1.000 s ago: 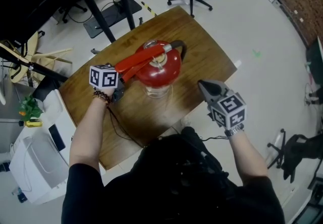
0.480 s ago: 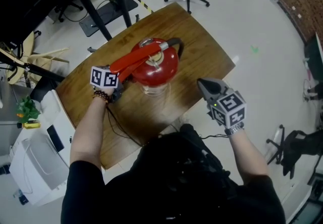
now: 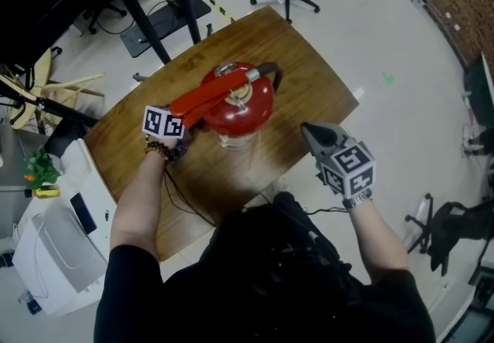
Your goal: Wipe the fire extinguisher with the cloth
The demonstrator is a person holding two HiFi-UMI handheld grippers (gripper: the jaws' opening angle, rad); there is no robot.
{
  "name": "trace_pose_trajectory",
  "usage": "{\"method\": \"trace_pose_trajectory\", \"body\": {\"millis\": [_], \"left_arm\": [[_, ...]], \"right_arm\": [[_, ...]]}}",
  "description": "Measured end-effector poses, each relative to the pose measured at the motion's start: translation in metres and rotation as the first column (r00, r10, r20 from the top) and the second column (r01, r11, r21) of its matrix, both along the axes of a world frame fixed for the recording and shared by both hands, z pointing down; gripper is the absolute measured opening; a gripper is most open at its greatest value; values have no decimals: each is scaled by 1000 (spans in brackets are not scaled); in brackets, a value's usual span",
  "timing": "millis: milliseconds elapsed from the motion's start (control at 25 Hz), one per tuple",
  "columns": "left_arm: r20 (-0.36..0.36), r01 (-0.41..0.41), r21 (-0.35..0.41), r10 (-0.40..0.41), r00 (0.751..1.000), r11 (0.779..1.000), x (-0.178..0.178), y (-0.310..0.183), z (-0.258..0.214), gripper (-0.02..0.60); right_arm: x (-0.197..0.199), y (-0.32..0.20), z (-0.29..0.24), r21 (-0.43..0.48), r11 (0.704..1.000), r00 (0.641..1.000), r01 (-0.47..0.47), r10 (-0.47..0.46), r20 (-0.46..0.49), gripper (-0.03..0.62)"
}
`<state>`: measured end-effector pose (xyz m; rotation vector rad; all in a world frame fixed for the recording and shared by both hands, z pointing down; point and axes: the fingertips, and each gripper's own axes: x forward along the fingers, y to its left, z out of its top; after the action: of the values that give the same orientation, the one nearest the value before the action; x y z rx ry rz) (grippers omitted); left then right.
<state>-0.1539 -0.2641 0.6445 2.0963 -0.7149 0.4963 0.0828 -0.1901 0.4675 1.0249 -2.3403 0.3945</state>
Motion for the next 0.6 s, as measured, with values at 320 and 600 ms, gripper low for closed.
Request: {"method": "trace_pose_trajectory", "body": {"millis": [320, 600], "left_arm": [[40, -20, -5, 20, 999, 1000, 2, 4, 7, 94], [74, -1, -5, 2, 997, 1000, -1, 3, 10, 95]], "right_arm": [[0, -1, 1, 3, 1000, 1000, 3, -3, -1, 17], [-2, -1, 1, 0, 1000, 1000, 5, -5, 1, 17]]}}
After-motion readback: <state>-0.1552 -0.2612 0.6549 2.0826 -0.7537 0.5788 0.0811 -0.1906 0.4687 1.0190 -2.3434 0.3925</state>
